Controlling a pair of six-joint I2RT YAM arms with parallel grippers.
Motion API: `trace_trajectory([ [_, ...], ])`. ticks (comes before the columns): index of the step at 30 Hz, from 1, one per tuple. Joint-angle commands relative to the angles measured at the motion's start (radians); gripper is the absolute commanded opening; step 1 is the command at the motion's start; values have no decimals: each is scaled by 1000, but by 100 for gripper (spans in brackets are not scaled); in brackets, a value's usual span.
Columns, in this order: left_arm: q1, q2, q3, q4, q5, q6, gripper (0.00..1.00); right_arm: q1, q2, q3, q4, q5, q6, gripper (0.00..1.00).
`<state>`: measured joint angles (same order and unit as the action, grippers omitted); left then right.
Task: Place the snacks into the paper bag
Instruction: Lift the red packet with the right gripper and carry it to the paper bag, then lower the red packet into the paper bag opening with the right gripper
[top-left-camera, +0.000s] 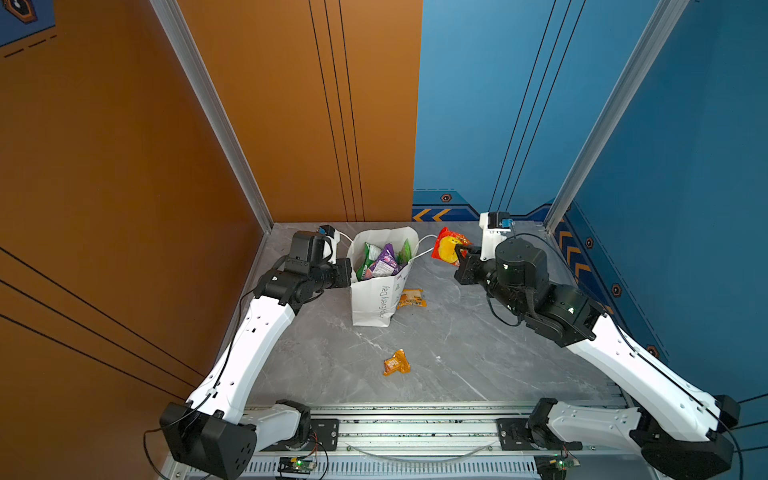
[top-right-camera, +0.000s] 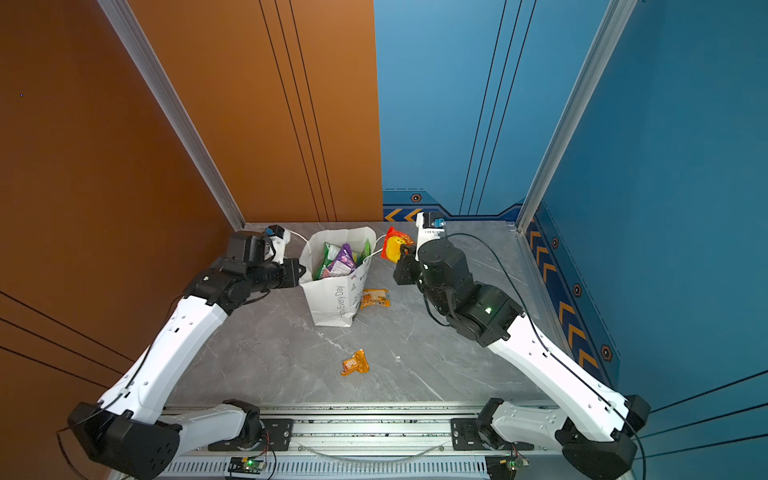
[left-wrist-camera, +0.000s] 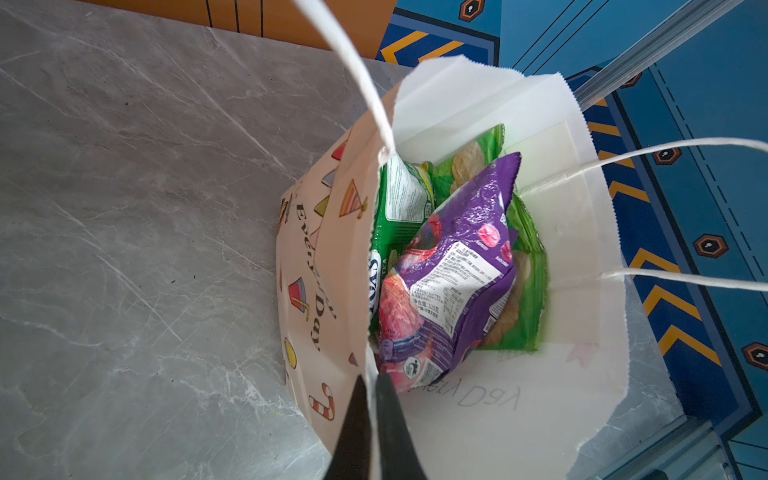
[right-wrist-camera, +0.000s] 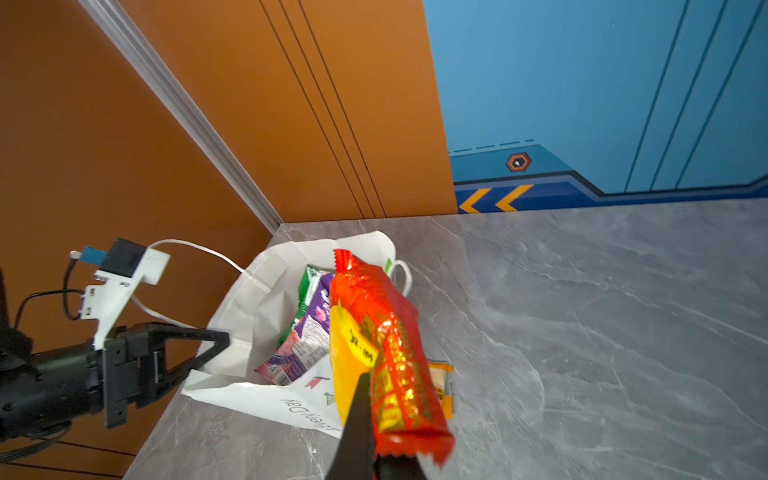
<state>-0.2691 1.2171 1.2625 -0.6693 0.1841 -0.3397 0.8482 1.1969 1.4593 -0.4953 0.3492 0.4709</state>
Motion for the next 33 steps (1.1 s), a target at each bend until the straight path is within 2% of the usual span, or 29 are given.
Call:
trace_trajectory([
  [1,-8,-37,2,65,-13,15,0,44,65,95,-24,36,-89,0],
  [4,-8,-38,2,65,-12,17,0,69,131,162,-34,22,-124,0],
  [12,-10,-41,4,65,-4,15,0,74,274,273,-57,-67,-119,0],
  [24,-12,-49,3,66,-3,15,0,31,525,538,-209,-199,-106,0],
  [33,-13,-50,4,65,-2,14,0,14,646,645,-285,-244,-83,0],
])
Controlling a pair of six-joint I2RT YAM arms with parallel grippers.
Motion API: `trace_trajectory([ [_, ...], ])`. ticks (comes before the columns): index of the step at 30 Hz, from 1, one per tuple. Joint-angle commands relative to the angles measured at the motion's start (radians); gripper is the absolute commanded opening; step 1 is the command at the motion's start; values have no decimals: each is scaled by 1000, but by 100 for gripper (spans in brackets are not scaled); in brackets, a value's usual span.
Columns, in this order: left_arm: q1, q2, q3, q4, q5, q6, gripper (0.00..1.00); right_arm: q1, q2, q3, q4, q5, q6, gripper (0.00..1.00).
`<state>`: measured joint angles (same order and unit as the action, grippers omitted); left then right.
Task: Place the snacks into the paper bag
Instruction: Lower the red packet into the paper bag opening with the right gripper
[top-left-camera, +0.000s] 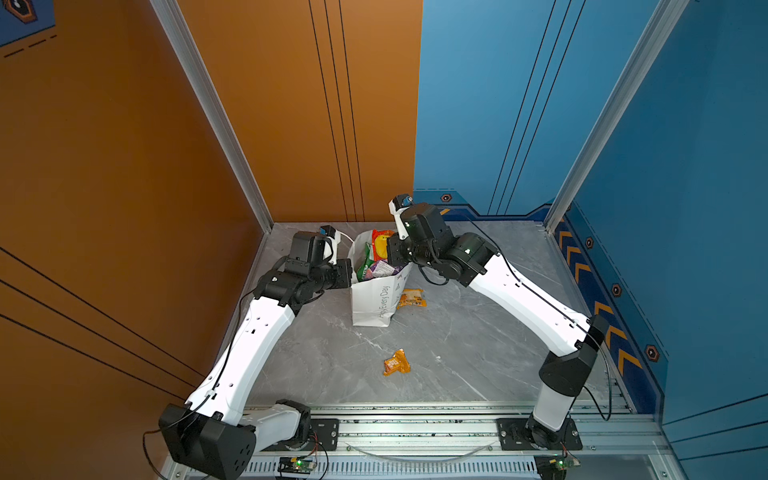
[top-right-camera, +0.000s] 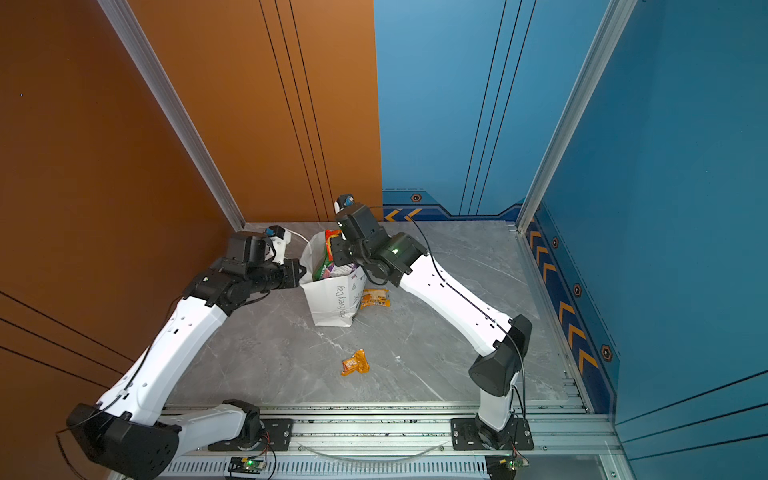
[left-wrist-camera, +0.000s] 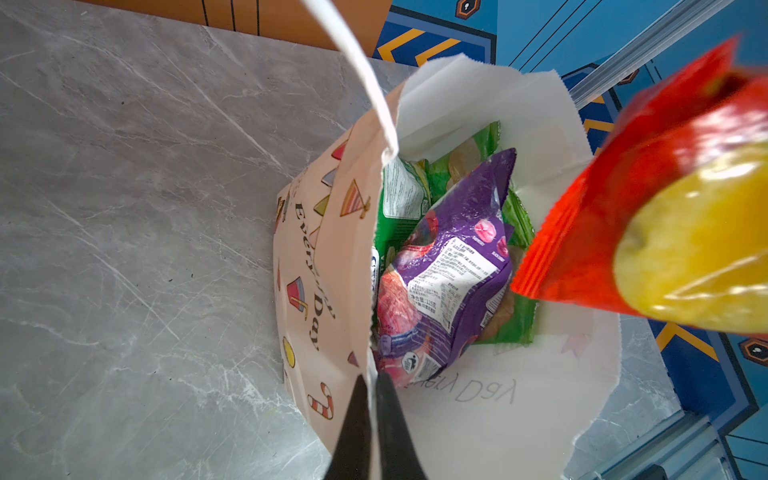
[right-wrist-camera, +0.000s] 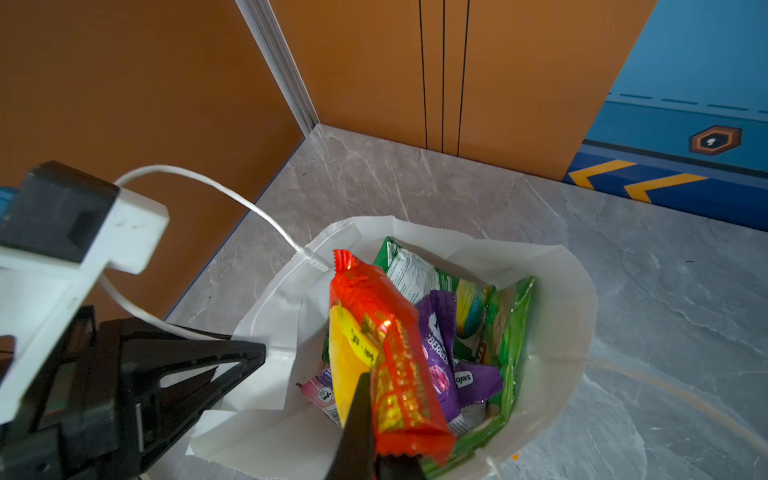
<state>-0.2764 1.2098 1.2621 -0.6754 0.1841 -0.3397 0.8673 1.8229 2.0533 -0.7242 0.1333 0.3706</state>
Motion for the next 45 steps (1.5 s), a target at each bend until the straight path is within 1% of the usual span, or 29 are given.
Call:
trace_trajectory([
  [1,-7,-42,4,71,-2,15,0,-7,31,60,-64,-31,20,0],
  [19,-9,-40,3,73,-5,15,0,-9,244,261,-167,-105,43,0],
  [24,-8,-36,5,72,0,15,0,-8,331,340,-204,-121,47,0],
  [32,-9,-38,4,73,0,15,0,-8,399,401,-208,-135,46,1],
  [36,-10,-38,3,74,2,16,0,-11,420,423,-207,-139,45,7],
  [41,-11,-38,4,72,1,16,0,-9,405,429,-206,-128,44,14],
  [45,-14,-40,4,73,0,16,0,-7,384,427,-213,-112,36,23],
])
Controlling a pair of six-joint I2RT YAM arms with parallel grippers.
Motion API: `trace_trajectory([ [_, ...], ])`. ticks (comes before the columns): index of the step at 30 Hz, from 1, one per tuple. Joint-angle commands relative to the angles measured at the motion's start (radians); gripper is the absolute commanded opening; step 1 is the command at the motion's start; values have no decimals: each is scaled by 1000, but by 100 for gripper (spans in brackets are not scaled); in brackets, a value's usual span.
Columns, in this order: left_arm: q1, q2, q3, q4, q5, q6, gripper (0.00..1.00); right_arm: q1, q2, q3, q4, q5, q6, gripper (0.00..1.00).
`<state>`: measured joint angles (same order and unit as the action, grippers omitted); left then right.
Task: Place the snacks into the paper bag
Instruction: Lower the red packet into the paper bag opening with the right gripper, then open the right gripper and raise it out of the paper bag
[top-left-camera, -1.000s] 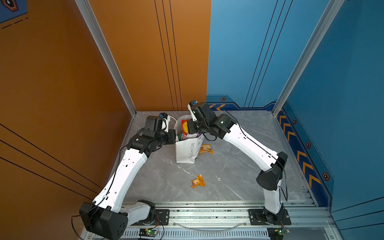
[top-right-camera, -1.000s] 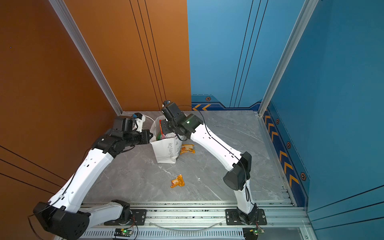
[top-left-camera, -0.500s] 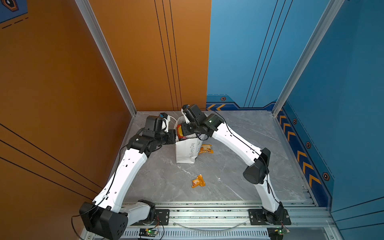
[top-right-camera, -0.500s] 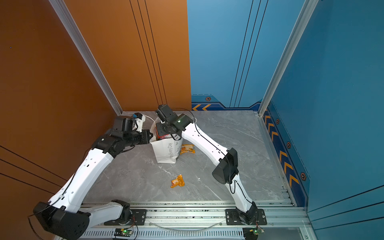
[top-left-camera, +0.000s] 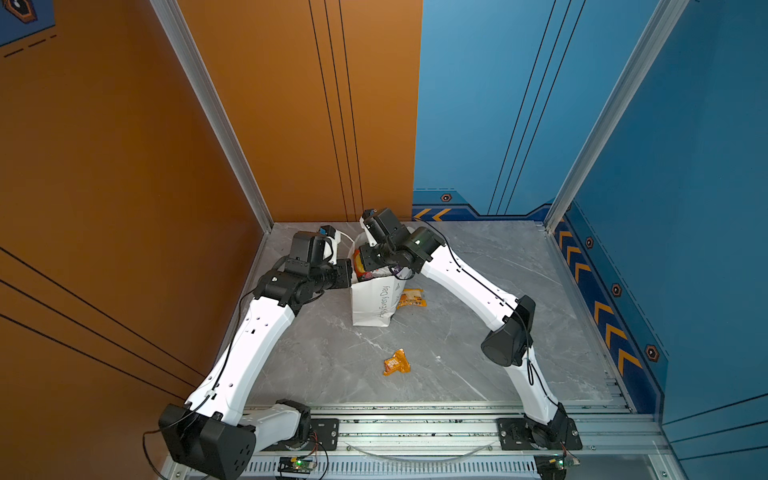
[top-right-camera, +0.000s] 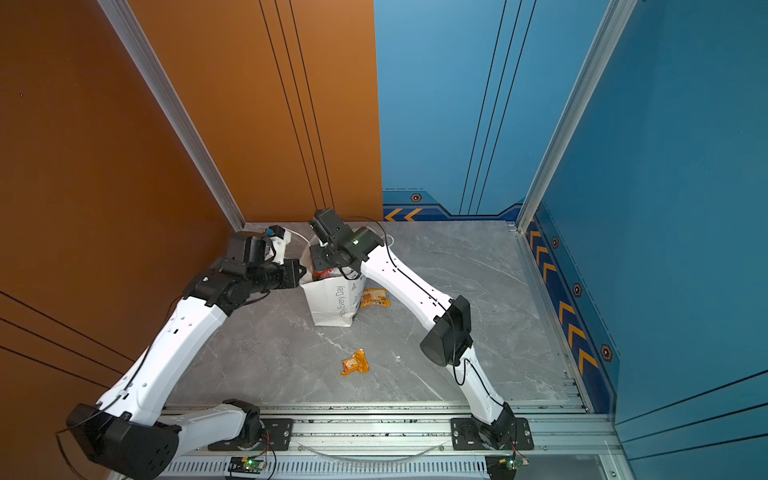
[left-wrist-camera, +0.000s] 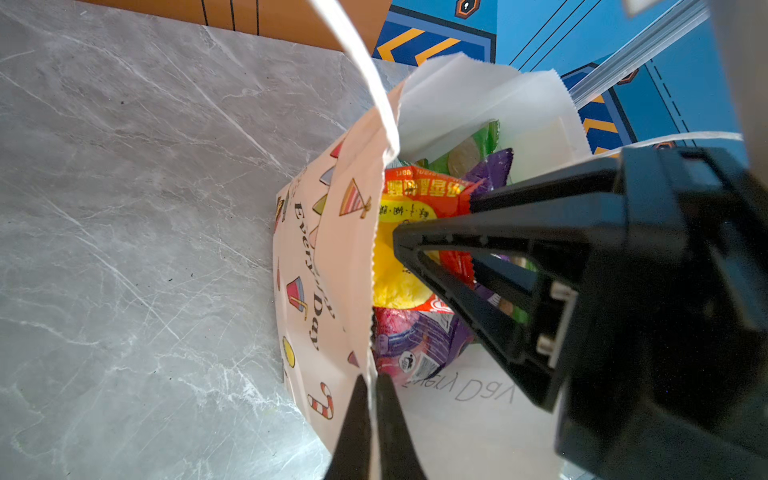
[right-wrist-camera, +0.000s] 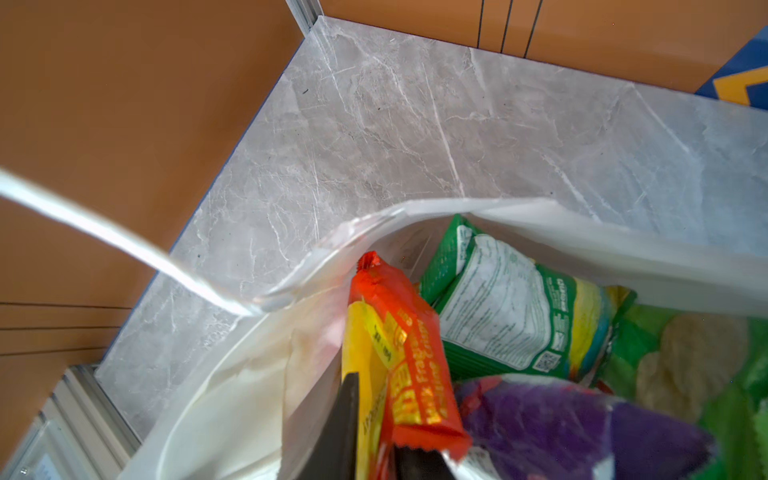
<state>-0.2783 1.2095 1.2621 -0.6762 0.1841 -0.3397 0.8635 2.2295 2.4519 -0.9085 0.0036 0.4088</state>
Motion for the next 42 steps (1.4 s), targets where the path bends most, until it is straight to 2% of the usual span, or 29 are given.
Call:
trace_trajectory([
  [1,-12,-39,5,73,1,17,0,-2,-30,29,-31,26,-5,25],
  [11,-14,-35,3,73,-3,18,0,31,-142,-2,-55,150,-57,37],
  [16,-15,-34,2,73,-8,20,0,50,-236,-62,-45,182,-70,40],
  [20,-15,-34,2,72,-11,21,0,63,-334,-172,4,207,-76,41],
  [26,-15,-31,2,72,-15,21,0,67,-555,-452,151,224,-71,42],
  [33,-13,-29,1,70,-21,24,0,49,-824,-838,299,312,-55,43],
  [38,-12,-29,2,69,-30,25,0,-19,-1007,-1165,447,291,57,45],
  [42,-11,-27,2,67,-33,27,0,-115,-1098,-1389,540,239,242,46],
])
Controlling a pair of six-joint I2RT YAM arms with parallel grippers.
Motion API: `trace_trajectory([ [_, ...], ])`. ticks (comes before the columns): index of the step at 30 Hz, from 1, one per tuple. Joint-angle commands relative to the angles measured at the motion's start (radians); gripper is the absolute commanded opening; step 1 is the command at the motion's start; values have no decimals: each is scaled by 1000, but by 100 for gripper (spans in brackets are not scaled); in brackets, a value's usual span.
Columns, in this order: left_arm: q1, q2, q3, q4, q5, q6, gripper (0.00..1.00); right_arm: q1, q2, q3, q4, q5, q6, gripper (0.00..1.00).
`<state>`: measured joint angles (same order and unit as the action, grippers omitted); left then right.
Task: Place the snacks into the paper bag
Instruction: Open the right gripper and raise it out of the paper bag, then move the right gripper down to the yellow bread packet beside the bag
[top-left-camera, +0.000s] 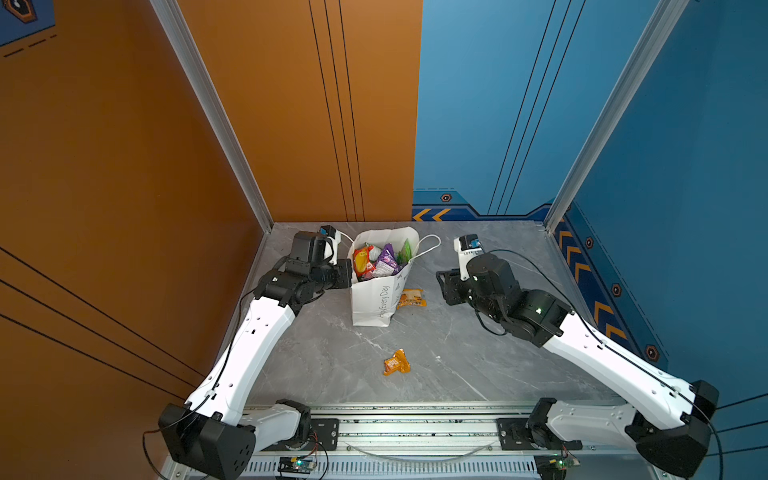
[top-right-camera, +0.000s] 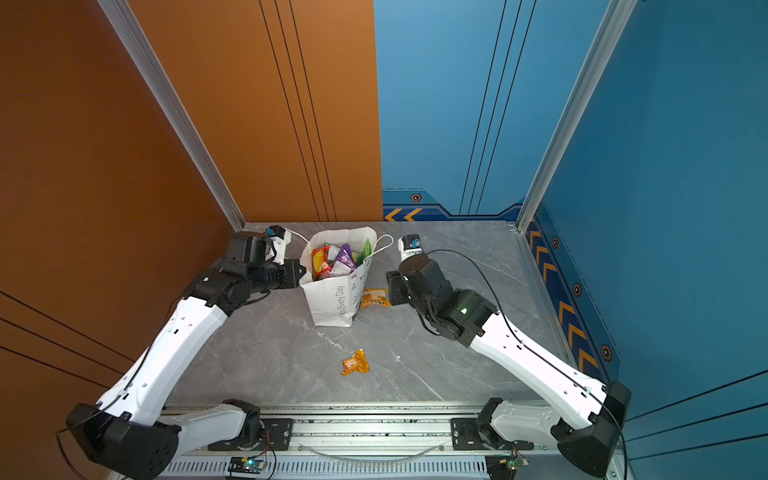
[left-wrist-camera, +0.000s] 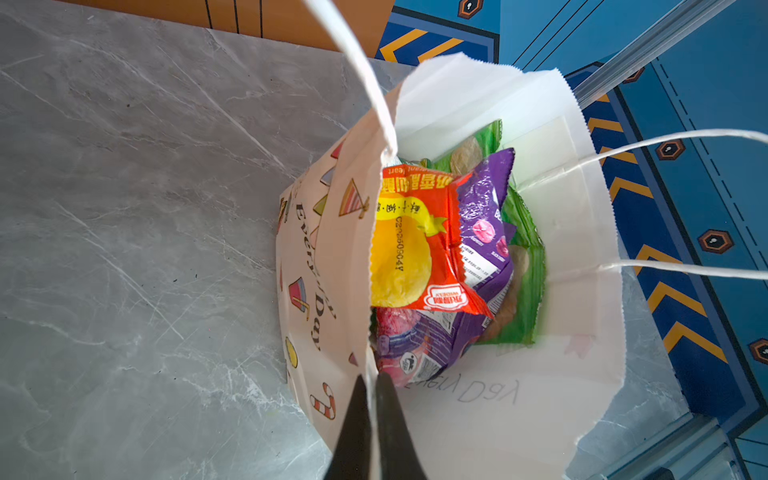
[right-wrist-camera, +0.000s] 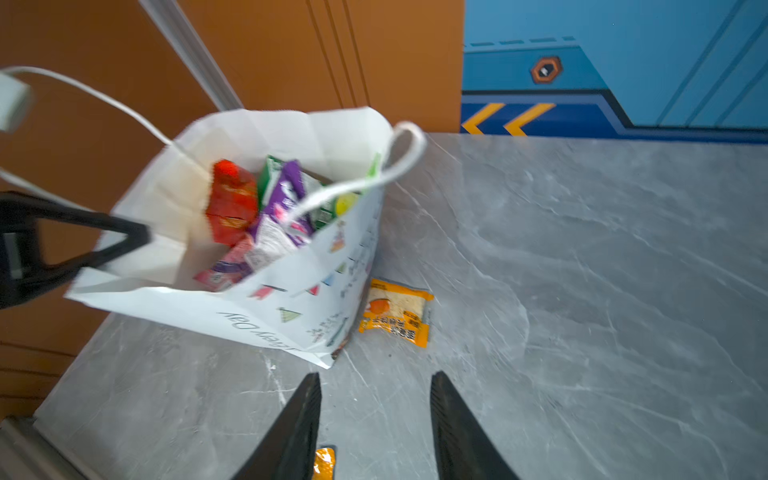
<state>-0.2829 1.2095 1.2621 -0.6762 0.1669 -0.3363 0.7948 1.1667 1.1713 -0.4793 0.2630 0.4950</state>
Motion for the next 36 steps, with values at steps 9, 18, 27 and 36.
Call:
trace_trajectory([
  [9,-5,-25,2,66,-22,25,0,-179,-61,-456,405,-131,494,51],
  [18,-5,-27,2,68,-18,25,0,-184,167,-549,656,-238,640,56],
  [27,-7,-27,1,66,-19,27,0,-183,392,-460,743,-338,677,62],
  [36,-7,-28,2,66,-21,27,0,-192,548,-341,727,-442,639,61],
])
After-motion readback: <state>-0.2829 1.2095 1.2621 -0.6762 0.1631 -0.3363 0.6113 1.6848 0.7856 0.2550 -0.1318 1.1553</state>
